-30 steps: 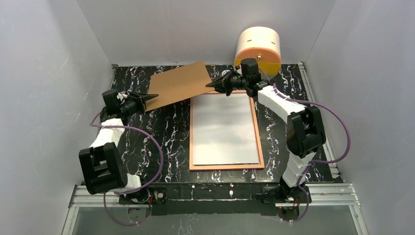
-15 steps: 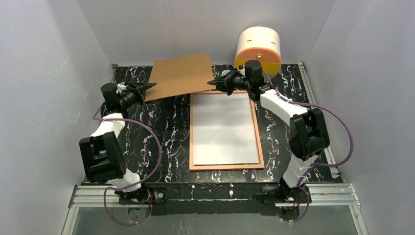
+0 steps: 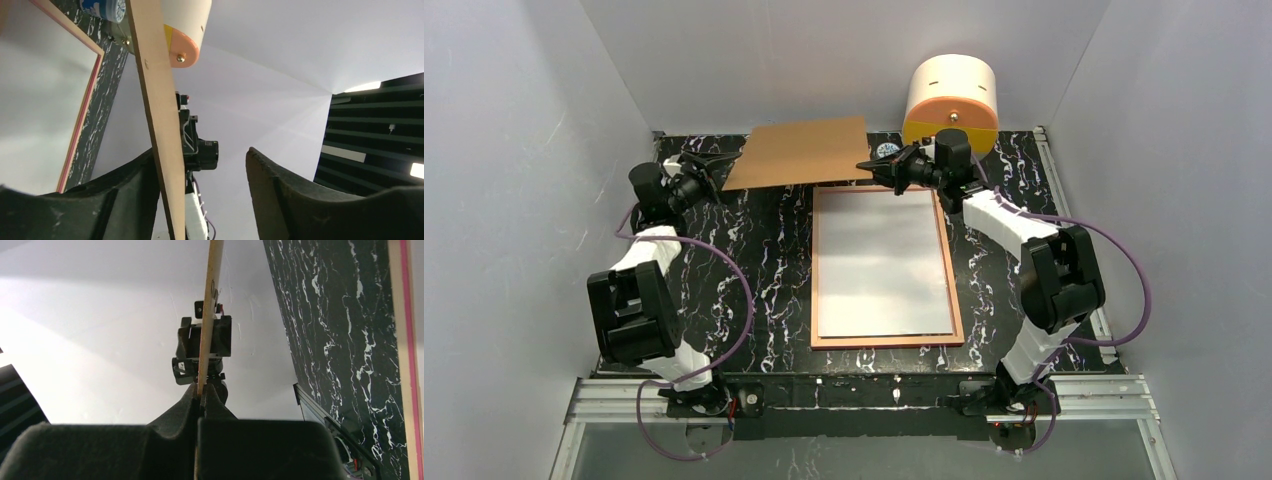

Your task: Put the photo into the frame

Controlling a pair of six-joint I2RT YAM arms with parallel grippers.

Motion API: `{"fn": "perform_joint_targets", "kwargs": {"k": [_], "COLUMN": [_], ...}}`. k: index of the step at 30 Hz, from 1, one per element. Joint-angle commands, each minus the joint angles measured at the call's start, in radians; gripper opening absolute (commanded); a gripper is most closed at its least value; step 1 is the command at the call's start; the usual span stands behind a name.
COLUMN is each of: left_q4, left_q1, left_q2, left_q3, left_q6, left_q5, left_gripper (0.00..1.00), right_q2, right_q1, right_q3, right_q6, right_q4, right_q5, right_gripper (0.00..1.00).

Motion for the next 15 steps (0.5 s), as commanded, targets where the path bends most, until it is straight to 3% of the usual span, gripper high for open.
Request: {"fn": "perform_joint_targets", "kwargs": {"k": [1, 6, 10, 15], "left_q4": [0.089, 0.090, 0.090, 0.087], "left_q1": [0.008, 0.007, 0.007, -0.028], "left_q2": [-0.004, -0.015, -0.034, -0.064], "left_q3": [0.044, 0.032, -0.001, -0.062], "left_q6": [-0.019, -0.002, -0.001, 0.004], "left_q5": [0.031, 0.046, 0.048, 0.044], "left_gripper": [0.62, 0.64, 0.49, 0.43], "right_q2": [-0.031, 0.028, 0.048, 0.074], "right_q1": [-0.043, -0.061, -0.071, -0.078], "right_q3": [0.011, 0.078, 0.099, 0.133], "right_q6": [-0.002, -0.050, -0.074, -0.112], "right_q4": [0.125, 0.135, 0.172, 0.219], "right_q5": [-0.030, -0.154, -0.224, -0.310], "right_gripper": [0.01, 0.01, 0.01, 0.01]}}
